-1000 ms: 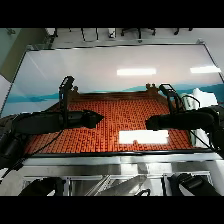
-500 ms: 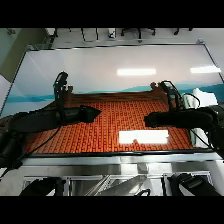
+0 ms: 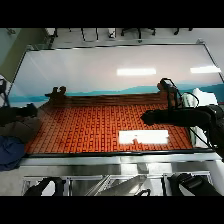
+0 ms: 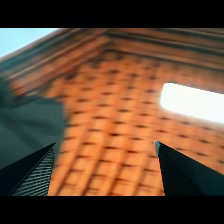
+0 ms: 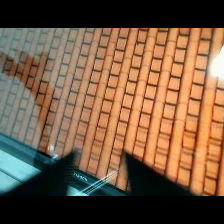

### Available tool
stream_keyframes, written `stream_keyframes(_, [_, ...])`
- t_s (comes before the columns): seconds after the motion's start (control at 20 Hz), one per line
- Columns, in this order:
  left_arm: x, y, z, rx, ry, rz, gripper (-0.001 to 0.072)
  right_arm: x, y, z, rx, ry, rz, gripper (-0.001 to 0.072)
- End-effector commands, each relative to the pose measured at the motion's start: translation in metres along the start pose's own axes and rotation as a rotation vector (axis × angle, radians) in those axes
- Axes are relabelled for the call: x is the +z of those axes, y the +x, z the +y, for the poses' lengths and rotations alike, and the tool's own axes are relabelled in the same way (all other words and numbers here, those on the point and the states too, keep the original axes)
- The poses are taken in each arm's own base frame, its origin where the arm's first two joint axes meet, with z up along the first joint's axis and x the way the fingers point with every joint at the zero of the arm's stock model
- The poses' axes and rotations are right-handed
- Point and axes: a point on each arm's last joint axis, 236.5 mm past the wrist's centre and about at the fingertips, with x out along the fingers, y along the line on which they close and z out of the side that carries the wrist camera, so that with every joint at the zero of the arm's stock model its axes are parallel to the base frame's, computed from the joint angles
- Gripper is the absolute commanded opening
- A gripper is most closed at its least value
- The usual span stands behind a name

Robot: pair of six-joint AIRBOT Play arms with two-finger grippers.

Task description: Fold the shirts.

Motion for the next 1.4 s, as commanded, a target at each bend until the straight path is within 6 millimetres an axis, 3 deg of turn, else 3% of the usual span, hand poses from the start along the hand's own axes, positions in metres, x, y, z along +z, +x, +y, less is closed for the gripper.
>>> stream_keyframes(0.0, [-0.041,0.049,0.122,0.192,-0.229,0.095,0.0705,0.0,0.005,-0.001,0.0,0.006,0.006,0.0612])
stream_keyframes(0.1, [-0.063,0.073,0.151,0.21,-0.307,0.168,0.0705,-0.001,0.007,-0.002,-0.002,0.009,0.015,0.061])
stream_keyframes(0.2, [-0.068,0.09,0.169,0.216,-0.34,0.212,0.0705,-0.001,0.01,-0.003,-0.004,0.011,0.022,0.061])
stream_keyframes(0.55, [-0.093,0.153,0.173,0.174,-0.366,0.356,0.0701,-0.002,0.013,-0.005,-0.006,0.017,0.033,0.061])
stream_keyframes(0.6, [-0.092,0.158,0.175,0.175,-0.39,0.368,0.0486,-0.002,0.013,-0.005,-0.006,0.017,0.033,0.061])
stream_keyframes(0.65, [-0.09,0.159,0.177,0.172,-0.392,0.386,0.0107,-0.002,0.013,-0.005,-0.006,0.016,0.033,0.0609])
stream_keyframes(0.7, [-0.086,0.158,0.178,0.169,-0.392,0.399,0.0023,-0.002,0.013,-0.005,-0.006,0.016,0.033,0.0609])
stream_keyframes(0.8, [-0.071,0.147,0.18,0.168,-0.39,0.401,0.0022,-0.002,0.013,-0.005,-0.006,0.016,0.033,0.0609])
stream_keyframes(0.9, [-0.04,0.128,0.177,0.17,-0.366,0.36,0.0022,-0.002,0.013,-0.005,-0.006,0.016,0.033,0.0609])
stream_keyframes(1.0, [0.007,0.103,0.157,0.129,-0.347,0.271,0.0022,-0.002,0.013,-0.005,-0.005,0.016,0.032,0.0608])
stream_keyframes(1.1, [0.066,0.068,0.116,0.046,-0.314,0.131,0.0022,-0.002,0.013,-0.004,-0.003,0.018,0.033,0.0608])
stream_keyframes(1.15, [0.095,0.046,0.088,-0.005,-0.278,0.064,0.0023,-0.003,0.013,-0.004,-0.003,0.018,0.037,0.0609])
stream_keyframes(1.25, [0.129,0.001,0.028,-0.09,-0.176,-0.007,0.0023,-0.011,0.012,-0.004,-0.003,0.018,0.067,0.0608])
stream_keyframes(1.35, [0.134,-0.038,-0.048,-0.206,-0.046,0.003,0.0022,-0.018,0.011,-0.004,-0.005,0.017,0.099,0.0608])
